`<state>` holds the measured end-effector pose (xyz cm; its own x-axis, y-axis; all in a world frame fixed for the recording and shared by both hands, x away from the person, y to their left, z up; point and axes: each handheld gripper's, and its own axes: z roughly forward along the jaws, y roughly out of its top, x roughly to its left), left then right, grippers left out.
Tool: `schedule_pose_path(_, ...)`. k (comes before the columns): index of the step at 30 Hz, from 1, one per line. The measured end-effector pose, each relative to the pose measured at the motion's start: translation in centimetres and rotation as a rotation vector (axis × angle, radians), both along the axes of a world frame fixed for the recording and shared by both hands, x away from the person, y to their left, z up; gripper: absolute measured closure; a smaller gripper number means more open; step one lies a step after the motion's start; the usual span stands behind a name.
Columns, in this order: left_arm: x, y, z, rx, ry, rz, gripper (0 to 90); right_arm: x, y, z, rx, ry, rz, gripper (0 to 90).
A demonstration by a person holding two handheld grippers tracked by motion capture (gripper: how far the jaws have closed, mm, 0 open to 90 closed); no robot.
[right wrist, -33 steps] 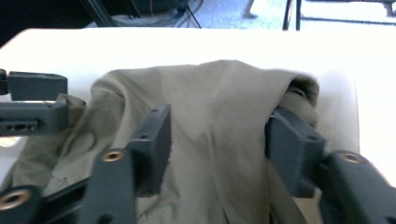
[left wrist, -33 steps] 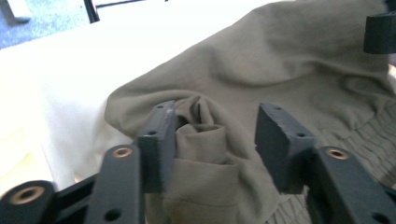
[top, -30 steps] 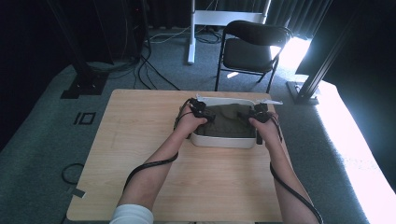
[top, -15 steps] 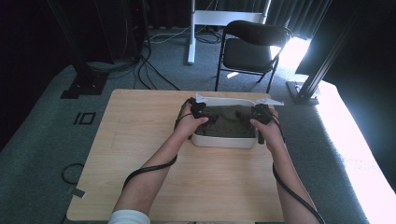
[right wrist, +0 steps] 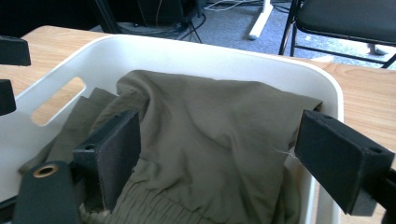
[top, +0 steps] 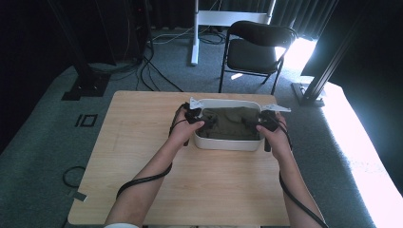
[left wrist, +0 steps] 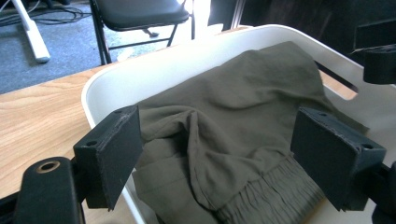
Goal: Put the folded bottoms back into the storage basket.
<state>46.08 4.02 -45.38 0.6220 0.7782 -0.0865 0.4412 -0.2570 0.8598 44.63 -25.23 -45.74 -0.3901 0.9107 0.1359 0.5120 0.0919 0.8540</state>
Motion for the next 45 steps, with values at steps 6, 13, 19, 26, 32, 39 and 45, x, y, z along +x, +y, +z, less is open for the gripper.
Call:
schedule_pose_path(6,-1.1,0.5,0.2,0.0,0.0,-0.005,18.1,-0.9,0.2,-0.2,-0.017,-0.024,0.004,14.3)
schedule_pose_path(13,-2.3,1.1,0.1,-0.003,-0.001,-0.006,18.1,-1.9,-0.1,-0.3,-0.03,-0.037,0.009,13.9)
schedule_pose_path(19,-3.4,1.4,-0.1,0.009,0.005,-0.026,18.1,-3.1,-0.6,-0.4,-0.039,-0.057,0.008,12.3)
schedule_pose_path(26,-4.6,2.2,-0.5,0.018,0.001,-0.025,18.1,-4.8,-1.2,-0.6,-0.051,-0.075,0.004,12.1)
schedule_pose_path(32,-5.9,3.2,-0.8,0.022,0.004,-0.009,18.1,-6.4,-1.6,-1.3,-0.059,-0.08,0.005,11.7)
schedule_pose_path(39,-7.0,4.2,-1.5,0.021,0.013,-0.01,18.1,-8.1,-1.7,-2.1,-0.055,-0.088,0.005,11.8)
schedule_pose_path(45,-7.8,5.1,-2.8,0.029,0.036,-0.008,18.1,-9.4,-1.9,-2.6,-0.047,-0.091,0.015,11.7)
